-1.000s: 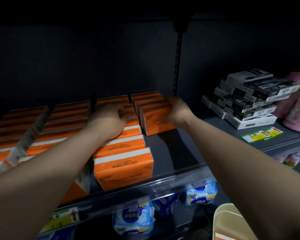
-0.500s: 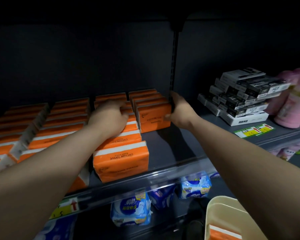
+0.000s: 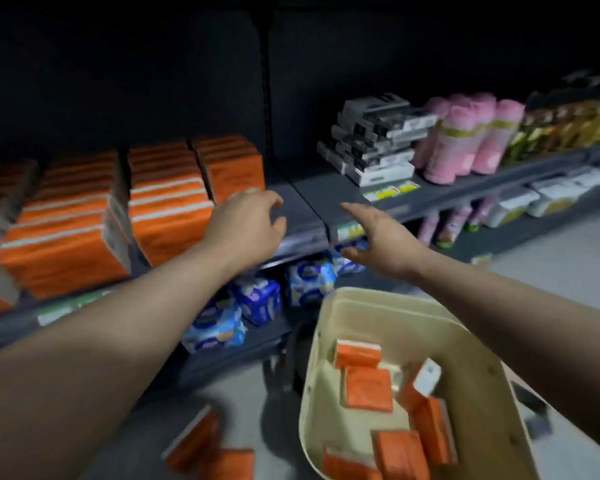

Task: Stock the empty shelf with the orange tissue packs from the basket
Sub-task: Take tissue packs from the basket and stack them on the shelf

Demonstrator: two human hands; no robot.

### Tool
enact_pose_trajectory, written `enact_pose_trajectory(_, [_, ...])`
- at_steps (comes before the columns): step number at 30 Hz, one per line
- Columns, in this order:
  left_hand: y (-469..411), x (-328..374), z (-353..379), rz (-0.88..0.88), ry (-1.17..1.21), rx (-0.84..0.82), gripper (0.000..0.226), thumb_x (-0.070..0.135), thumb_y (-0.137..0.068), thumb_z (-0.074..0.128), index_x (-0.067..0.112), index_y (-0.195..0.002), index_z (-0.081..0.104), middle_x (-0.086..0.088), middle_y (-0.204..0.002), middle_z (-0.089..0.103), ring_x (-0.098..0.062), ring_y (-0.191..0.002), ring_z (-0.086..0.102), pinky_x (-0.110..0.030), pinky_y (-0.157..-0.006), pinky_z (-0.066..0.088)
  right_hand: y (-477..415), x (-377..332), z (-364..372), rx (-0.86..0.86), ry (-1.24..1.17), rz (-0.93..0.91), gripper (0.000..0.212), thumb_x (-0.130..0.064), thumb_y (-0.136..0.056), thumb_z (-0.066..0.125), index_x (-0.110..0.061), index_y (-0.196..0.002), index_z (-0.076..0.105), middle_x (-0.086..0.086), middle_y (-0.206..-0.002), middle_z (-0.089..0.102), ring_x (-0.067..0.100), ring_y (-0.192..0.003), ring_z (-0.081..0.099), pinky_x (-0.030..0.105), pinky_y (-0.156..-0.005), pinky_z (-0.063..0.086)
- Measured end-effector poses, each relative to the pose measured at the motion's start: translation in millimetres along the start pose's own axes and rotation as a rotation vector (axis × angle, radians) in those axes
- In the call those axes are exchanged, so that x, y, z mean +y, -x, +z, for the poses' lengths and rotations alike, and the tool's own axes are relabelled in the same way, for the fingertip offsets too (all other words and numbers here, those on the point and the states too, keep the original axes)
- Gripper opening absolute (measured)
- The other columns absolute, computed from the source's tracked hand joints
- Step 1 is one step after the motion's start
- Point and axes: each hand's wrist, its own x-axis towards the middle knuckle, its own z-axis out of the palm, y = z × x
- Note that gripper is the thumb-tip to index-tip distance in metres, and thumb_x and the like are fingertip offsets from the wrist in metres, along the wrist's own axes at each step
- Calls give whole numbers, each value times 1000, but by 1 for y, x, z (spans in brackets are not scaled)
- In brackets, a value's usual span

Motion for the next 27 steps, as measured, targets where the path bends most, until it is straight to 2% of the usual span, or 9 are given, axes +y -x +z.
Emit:
enact_pose_trajectory(6, [63,64,59,123,34,-195,35,32,-85,55,20,-117,61,-9,-118,60,-30,-111,55,-40,-91,46,107,49,26,-242,83,195,72,-29,-83,68,-16,-145,33,6,-148,41,23,-133,40,21,-100,27])
enact_pose_trajectory(9, [86,82,108,143,33,-406,41,36,-84,59,23,-123,58,-6,-125,56,-26,-117,52,-36,-95,45,141,76,50,-368,80,308,72,-33,-86,65,-23,-147,28,3,-147,41,23,-128,45,25,-96,35])
enact_pose_trajectory(15, [114,89,206,99,29,-865,46,35,-83,67,17,-124,57,-4,-124,59,-22,-115,55,-29,-92,44,173,114,102,-552,72,355,68,-33,-90,59,-19,-148,26,8,-143,45,25,-125,47,26,-96,38])
enact_pose_trajectory(19, [128,86,263,-10,5,-1075,57,36,-82,69,18,-132,50,-2,-134,51,-20,-120,51,-32,-98,43,169,132,130,-587,2,340,62,-28,-89,61,-18,-143,33,12,-134,52,28,-118,53,33,-92,45])
enact_pose_trajectory(21, [135,83,285,-38,23,-1151,60,37,-80,72,19,-133,48,-2,-136,49,-19,-122,49,-33,-101,42,166,141,141,-578,-37,349,63,-27,-89,62,-19,-144,33,12,-136,51,28,-120,52,31,-93,43])
enact_pose_trajectory(24, [145,77,312,-95,59,-1247,66,34,-76,77,20,-133,48,-1,-136,48,-19,-122,48,-31,-98,42,165,155,155,-578,-77,386,66,-28,-89,61,-19,-146,29,10,-141,47,27,-124,49,28,-94,40])
enact_pose_trajectory(27, [154,70,332,-106,42,-1310,70,34,-71,80,21,-132,48,0,-137,47,-18,-123,46,-28,-94,40,166,166,166,-567,-112,438,64,-27,-89,61,-19,-146,31,12,-136,52,28,-117,54,28,-88,43])
